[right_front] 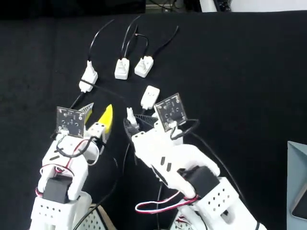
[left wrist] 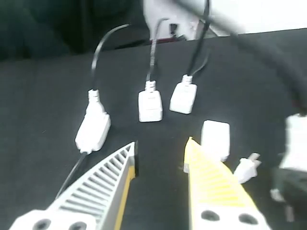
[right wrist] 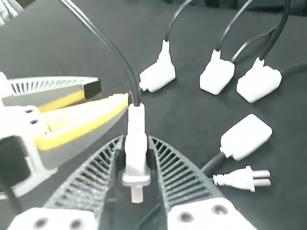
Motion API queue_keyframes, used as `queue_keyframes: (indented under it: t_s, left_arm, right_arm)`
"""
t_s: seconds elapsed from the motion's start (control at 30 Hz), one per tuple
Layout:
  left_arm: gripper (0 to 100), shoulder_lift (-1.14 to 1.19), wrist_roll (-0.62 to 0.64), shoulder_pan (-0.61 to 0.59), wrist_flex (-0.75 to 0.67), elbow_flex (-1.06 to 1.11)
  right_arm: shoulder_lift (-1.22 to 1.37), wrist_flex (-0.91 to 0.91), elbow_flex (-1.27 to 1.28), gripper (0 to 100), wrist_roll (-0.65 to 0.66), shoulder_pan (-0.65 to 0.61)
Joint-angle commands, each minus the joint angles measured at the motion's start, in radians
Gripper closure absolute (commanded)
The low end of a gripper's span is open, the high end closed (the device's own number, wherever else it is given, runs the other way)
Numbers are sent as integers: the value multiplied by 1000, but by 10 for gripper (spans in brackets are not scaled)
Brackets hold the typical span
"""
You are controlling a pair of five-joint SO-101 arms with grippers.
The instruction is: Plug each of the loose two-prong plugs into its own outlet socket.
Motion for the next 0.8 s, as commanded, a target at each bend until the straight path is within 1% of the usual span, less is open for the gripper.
queue_keyframes:
  t_s: [0.0, 0.07, 0.2, 0.37, 0.47, 0.67, 0.77]
  left_arm:
    - [827, -11, 0, 50, -23, -67]
    - [827, -11, -21, 73, -17, -93]
    - [830, -11, -135, 150, -15, -116]
    - [830, -11, -189, 219, -15, -116]
    - [830, -11, -189, 209, -15, -116]
    - [830, -11, -189, 88, -23, -107]
    - [827, -11, -189, 81, -21, -107]
  right_arm:
    - [38, -25, -8, 985, 11, -12]
    - [68, -25, -7, 985, 37, -12]
    - [128, -25, -7, 985, 81, -12]
    - [156, -23, -7, 985, 107, -12]
    - [154, -23, -13, 985, 107, -12]
    - [154, -23, -13, 985, 107, -14]
    - [154, -23, -13, 985, 109, -14]
